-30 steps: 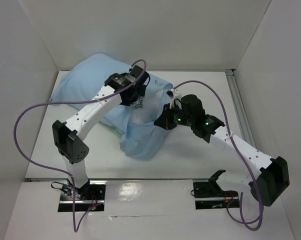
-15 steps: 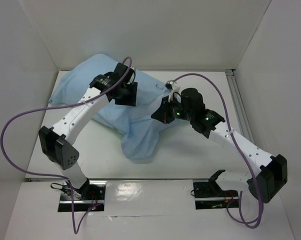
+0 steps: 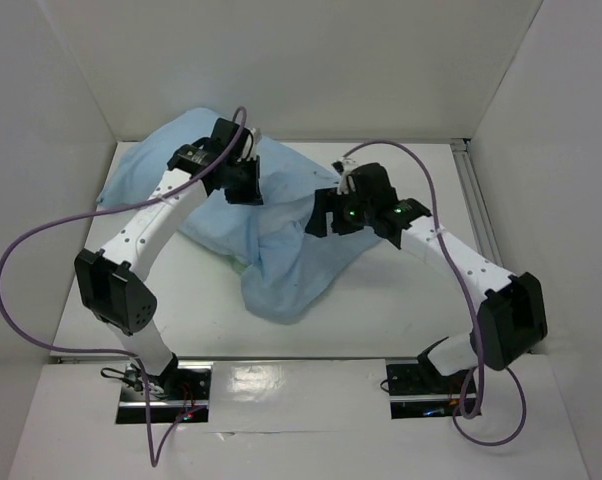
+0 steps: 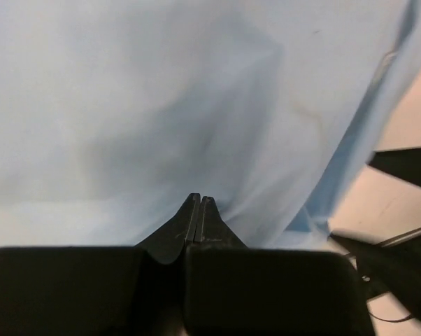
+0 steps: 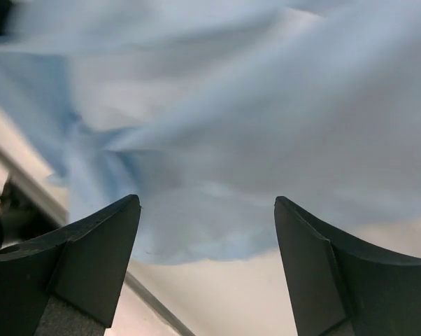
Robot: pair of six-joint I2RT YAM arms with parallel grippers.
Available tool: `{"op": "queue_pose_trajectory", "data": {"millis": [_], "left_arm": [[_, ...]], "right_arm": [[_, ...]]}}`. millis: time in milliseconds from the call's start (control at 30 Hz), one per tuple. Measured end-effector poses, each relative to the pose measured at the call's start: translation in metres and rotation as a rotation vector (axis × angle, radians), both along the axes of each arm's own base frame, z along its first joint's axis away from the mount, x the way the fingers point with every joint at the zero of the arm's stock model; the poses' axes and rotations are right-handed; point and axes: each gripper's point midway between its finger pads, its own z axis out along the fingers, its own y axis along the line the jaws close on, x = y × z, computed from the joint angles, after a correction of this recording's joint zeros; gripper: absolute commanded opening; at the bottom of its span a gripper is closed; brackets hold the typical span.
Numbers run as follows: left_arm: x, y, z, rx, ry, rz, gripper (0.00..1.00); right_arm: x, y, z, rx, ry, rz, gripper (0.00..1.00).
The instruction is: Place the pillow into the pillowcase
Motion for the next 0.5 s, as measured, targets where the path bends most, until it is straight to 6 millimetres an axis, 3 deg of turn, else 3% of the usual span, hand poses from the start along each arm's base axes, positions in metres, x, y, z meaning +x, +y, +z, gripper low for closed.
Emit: {"op": "queue_pose_trajectory", "data": {"millis": [67, 133, 233, 300, 400, 500], "left_arm": [[0.002, 0.000, 0.014, -0.035, -0.027, 0.000, 0.00], [0.003, -0.004, 0.026, -0.070, -0.046, -0.014, 0.00], [0.002, -0.013, 0.035, -0.112, -0.057, -0.046, 0.00], [-0.001, -0.019, 0.037, -0.129, -0.053, -0.068, 0.00], [-0.009, -0.035, 0.041, -0.150, -0.049, -0.121, 0.00], [-0.016, -0.060, 0.047, -0.154, -0.056, -0.197, 0.00]], "right_arm": [[0.002, -0.031, -0.005, -0.019, 0.027, -0.107, 0.85], [0.005, -0.062, 0.004, -0.020, 0.022, -0.228, 0.84], [0.005, -0.091, 0.026, 0.015, -0.021, -0.345, 0.84], [0.004, -0.106, 0.030, 0.035, -0.024, -0.402, 0.84], [0.004, -0.126, 0.015, 0.042, 0.032, -0.474, 0.77], [-0.001, -0.138, -0.013, 0.034, 0.130, -0.514, 0.77]]}}
